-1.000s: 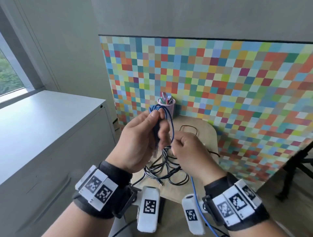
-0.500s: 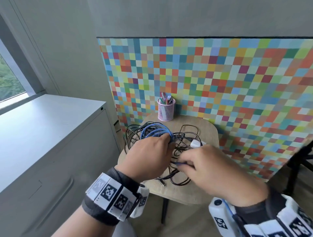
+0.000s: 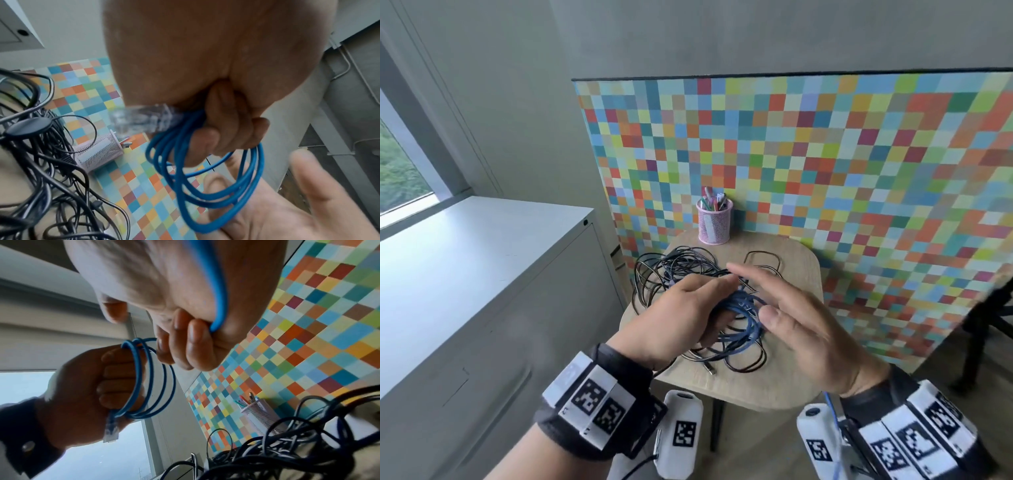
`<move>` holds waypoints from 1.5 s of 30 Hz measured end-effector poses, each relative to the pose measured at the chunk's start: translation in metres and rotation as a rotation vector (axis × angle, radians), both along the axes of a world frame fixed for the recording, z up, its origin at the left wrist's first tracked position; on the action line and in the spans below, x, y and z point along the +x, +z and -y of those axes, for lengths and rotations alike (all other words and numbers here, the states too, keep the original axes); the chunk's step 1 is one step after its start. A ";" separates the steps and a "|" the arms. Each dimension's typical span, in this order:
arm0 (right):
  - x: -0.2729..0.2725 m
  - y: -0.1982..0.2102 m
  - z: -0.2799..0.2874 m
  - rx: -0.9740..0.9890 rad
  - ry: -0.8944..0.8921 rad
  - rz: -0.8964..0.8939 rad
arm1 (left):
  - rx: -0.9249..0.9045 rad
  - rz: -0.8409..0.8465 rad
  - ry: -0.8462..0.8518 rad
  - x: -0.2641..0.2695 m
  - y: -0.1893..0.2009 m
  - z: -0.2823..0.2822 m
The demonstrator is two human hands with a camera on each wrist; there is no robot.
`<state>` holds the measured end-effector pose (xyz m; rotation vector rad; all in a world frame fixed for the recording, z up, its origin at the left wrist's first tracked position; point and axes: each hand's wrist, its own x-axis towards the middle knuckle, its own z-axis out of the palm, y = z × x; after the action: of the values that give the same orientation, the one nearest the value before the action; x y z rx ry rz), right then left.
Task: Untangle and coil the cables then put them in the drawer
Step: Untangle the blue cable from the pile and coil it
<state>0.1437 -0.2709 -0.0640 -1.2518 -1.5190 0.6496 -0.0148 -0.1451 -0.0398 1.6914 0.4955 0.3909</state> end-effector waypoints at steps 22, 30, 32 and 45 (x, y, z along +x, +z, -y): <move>0.010 0.020 -0.027 -0.133 -0.260 0.413 | -0.037 0.319 0.189 0.016 -0.002 0.018; 0.003 0.012 -0.025 -0.053 -0.183 0.204 | -0.289 0.337 0.123 0.012 0.003 0.011; 0.004 0.008 -0.023 0.030 -0.140 0.063 | -0.320 0.322 0.144 0.010 0.002 0.008; 0.012 -0.007 -0.038 0.233 -0.474 0.190 | -0.551 0.380 -0.052 0.004 0.004 0.010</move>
<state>0.1554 -0.2325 -0.0715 -1.4506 -1.3309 0.0446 -0.0107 -0.1550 -0.0356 1.0635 0.2443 0.4745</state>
